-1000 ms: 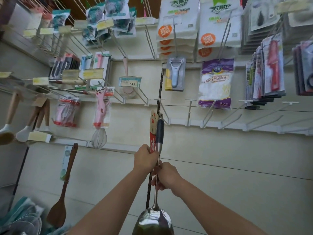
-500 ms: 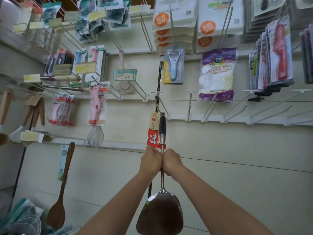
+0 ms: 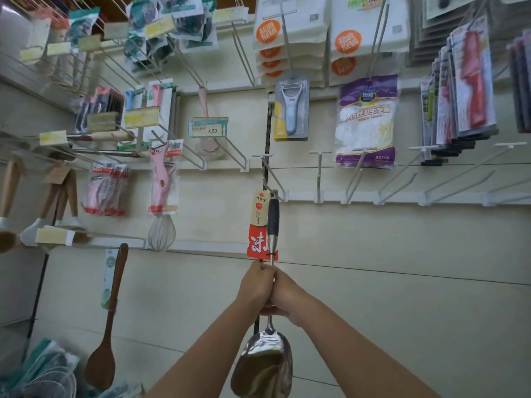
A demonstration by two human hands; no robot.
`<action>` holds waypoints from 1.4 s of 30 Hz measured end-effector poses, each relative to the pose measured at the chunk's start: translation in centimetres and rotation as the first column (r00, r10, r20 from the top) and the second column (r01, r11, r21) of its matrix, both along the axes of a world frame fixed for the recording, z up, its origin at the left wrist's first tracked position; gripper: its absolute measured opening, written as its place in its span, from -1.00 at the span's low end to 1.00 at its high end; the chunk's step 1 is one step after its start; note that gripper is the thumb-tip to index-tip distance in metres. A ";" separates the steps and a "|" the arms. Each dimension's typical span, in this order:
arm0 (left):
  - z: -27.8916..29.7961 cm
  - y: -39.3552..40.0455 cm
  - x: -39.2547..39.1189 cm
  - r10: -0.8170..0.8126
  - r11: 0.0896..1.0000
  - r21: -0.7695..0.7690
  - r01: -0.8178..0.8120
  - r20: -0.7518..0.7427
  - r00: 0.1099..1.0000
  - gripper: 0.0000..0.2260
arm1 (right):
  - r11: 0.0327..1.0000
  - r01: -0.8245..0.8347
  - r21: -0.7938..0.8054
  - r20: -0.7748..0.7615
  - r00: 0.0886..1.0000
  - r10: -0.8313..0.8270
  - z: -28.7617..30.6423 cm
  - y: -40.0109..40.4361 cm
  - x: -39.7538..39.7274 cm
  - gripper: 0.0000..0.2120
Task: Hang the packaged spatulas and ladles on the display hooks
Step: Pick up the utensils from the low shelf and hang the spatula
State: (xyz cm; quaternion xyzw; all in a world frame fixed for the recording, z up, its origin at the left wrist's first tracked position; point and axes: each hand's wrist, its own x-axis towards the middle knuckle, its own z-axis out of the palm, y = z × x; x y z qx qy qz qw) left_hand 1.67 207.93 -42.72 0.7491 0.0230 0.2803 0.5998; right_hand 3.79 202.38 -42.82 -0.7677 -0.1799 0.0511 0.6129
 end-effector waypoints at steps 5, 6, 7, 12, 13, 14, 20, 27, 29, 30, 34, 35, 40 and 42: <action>-0.6 -0.6 0.6 -0.011 0.999 0.046 0.011 -0.020 1.000 -0.78 | 0.993 0.054 -0.109 0.077 0.996 -0.046 -0.4 -1.7 0.3 -0.75; -0.6 -0.8 0.7 -0.007 0.998 0.055 0.008 -0.021 1.000 -0.77 | 0.990 0.068 -0.121 0.097 0.994 -0.056 -0.4 -2.2 0.1 -0.75; -0.7 -1.1 0.9 -0.002 0.998 0.066 0.003 -0.022 1.000 -0.77 | 0.989 0.080 -0.127 0.109 0.992 -0.066 -0.4 -2.5 0.1 -0.74; -1.5 -2.6 1.6 -0.057 0.998 -0.005 0.057 -0.038 0.998 -0.84 | 0.984 0.094 -0.150 0.139 0.988 -0.073 -1.0 -4.5 0.2 -0.72; -1.9 -2.8 1.7 -0.069 0.998 -0.016 0.068 -0.046 0.997 -0.84 | 0.982 0.104 -0.155 0.145 0.986 -0.082 -1.2 -5.0 0.2 -0.73; -2.3 -3.1 1.9 -0.083 0.996 -0.030 0.081 -0.055 0.995 -0.83 | 0.982 0.109 -0.155 0.147 0.985 -0.086 -1.5 -5.4 0.2 -0.74; -5.1 -5.3 3.1 -0.072 0.995 0.063 0.080 -0.117 0.991 -0.74 | 0.987 0.113 -0.114 0.123 0.988 -0.098 -3.8 -8.6 0.9 -0.75; -8.4 -9.8 4.8 -0.134 0.988 0.054 0.143 -0.149 0.980 -0.75 | 0.983 0.137 -0.118 0.082 0.988 -0.128 -6.6 -13.7 1.8 -0.77; -10.2 -11.0 5.1 -0.168 0.986 -0.011 0.169 -0.174 0.970 -0.76 | 0.982 0.146 -0.117 0.064 0.988 -0.139 -8.0 -14.9 2.0 -0.78; -11.2 -11.6 5.2 -0.181 0.983 -0.033 0.179 -0.188 0.965 -0.76 | 0.982 0.150 -0.116 0.047 0.988 -0.146 -8.8 -15.5 2.2 -0.78; -15.5 -13.3 5.8 -0.233 0.972 -0.075 0.222 -0.247 0.941 -0.65 | 0.978 0.163 -0.127 -0.011 0.986 -0.166 -12.5 -17.7 2.7 -0.80; -16.6 -13.5 5.9 -0.244 0.969 -0.089 0.228 -0.265 0.933 -0.64 | 0.977 0.170 -0.131 -0.022 0.985 -0.174 -13.5 -18.0 2.9 -0.80; -22.5 -13.8 7.0 -0.243 0.970 -0.070 0.234 -0.365 0.899 -0.72 | 0.973 0.155 -0.169 -0.106 0.979 -0.174 -19.4 -18.6 3.8 -0.80; -24.7 -14.0 7.6 -0.242 0.969 -0.063 0.237 -0.401 0.883 -0.72 | 0.972 0.137 -0.190 -0.143 0.976 -0.165 -21.6 -18.9 4.3 -0.81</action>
